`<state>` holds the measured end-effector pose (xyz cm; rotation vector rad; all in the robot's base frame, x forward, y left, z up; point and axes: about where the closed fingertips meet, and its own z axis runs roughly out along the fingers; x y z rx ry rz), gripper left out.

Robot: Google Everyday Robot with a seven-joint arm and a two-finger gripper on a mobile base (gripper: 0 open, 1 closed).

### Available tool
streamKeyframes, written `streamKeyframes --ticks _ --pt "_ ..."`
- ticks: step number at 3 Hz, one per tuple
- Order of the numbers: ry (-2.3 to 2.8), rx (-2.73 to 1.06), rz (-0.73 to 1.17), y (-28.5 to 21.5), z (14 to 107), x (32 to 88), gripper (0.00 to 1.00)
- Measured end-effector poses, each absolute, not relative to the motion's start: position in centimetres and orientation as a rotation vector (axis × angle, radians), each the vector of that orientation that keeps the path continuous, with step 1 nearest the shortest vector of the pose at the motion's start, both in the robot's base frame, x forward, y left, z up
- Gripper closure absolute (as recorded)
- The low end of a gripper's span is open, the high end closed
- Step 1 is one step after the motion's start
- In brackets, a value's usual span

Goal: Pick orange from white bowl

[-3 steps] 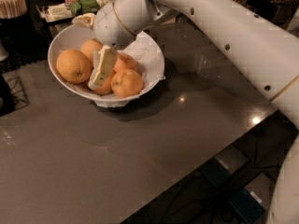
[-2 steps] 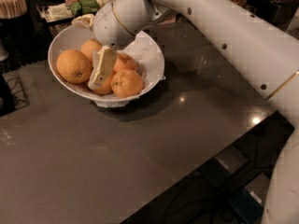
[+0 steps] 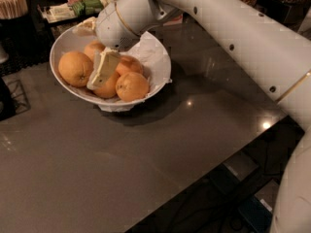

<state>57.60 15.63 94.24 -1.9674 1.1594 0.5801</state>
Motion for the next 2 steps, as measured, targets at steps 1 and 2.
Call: streamKeyframes --ticks 1,2 --pt "1.161 -1.977 0.591 15.57 94.12 57.58 0.19" --pt "1.163 -1.981 0.595 15.53 94.05 57.57 0.22"
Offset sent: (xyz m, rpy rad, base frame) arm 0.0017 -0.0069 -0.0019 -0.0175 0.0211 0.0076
